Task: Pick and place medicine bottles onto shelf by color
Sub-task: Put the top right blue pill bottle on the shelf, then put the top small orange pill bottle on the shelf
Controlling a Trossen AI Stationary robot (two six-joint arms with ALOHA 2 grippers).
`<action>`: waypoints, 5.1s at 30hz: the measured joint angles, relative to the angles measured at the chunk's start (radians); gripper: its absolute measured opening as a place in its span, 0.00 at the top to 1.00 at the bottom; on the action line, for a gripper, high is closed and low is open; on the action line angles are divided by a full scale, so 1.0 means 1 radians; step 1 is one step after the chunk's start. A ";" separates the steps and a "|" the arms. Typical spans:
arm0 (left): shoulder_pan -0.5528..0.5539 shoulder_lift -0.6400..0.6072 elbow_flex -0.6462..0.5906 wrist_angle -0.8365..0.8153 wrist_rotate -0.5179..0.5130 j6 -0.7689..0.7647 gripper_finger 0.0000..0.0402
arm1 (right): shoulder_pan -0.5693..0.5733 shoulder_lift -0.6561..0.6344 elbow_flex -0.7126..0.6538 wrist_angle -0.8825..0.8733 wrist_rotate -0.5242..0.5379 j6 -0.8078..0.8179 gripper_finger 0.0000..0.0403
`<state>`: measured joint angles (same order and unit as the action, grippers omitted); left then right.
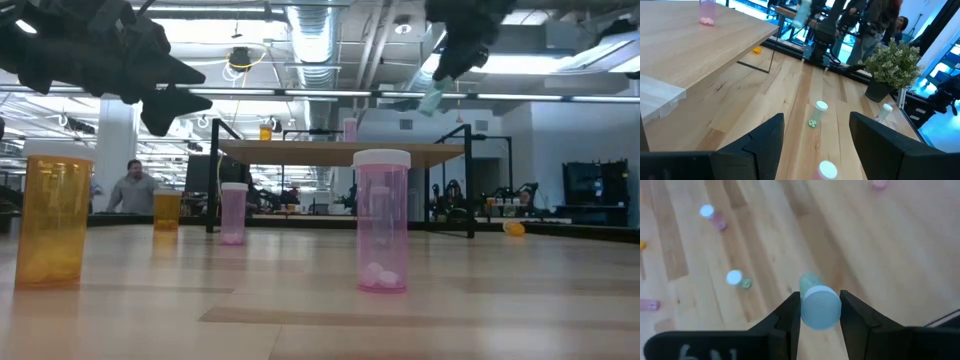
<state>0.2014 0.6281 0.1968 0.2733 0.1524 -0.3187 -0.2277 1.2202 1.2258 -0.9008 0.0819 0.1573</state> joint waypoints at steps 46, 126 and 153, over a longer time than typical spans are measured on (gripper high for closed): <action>0.000 0.000 0.001 -0.039 0.011 -0.034 0.47 | -0.428 0.568 0.634 -0.416 -0.095 -0.241 0.64; 0.000 0.000 0.000 -0.038 0.024 -0.042 0.47 | -0.397 0.566 0.567 -0.456 -0.085 -0.218 0.41; 0.000 0.000 0.000 -0.041 0.026 -0.035 0.47 | -0.355 0.505 0.783 -0.563 0.003 -0.213 0.44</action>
<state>0.2013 0.6285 0.1967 0.2322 0.1787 -0.3534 -0.5827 1.7249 2.0089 -1.4640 0.0845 -0.0561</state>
